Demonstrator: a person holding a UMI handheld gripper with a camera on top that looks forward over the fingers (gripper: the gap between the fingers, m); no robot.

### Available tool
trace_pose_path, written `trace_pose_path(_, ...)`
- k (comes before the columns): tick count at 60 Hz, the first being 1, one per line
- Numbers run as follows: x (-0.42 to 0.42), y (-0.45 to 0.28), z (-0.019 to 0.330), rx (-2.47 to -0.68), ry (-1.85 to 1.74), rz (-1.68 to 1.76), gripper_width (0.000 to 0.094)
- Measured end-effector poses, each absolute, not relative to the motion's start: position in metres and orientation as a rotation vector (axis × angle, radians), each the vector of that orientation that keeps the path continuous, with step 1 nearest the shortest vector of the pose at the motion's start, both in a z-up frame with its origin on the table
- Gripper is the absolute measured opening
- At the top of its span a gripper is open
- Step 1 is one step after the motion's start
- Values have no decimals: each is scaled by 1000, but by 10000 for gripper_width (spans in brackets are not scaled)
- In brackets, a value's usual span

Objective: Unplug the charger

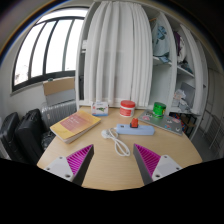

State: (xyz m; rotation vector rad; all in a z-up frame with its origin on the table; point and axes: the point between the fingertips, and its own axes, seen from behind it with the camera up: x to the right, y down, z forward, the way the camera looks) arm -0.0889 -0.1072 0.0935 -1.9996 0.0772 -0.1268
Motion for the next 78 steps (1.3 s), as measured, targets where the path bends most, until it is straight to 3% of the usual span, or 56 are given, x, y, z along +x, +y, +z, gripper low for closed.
trace_pose_path(19,-3,-15,99,-1924,188,-175,830)
trace_pose_path(39,37,89,30,-2054,238,-125,819)
trace_pose_path(44,39,101,29,-2029,241,-121,709)
trace_pose_path(46,39,105,28,-2019,238,-110,581)
trace_pose_path(49,45,110,28,-2003,239,-136,301)
trace_pose_path(52,44,112,27,-1993,232,-124,297)
trace_pose_path(59,43,113,30,-1984,233,-93,152)
trace_pose_path(67,45,113,29,-2023,246,-130,122)
trace_pose_path(74,45,101,123,-1894,134,-254,122)
trace_pose_path(78,59,85,157,-1876,185,-270,121)
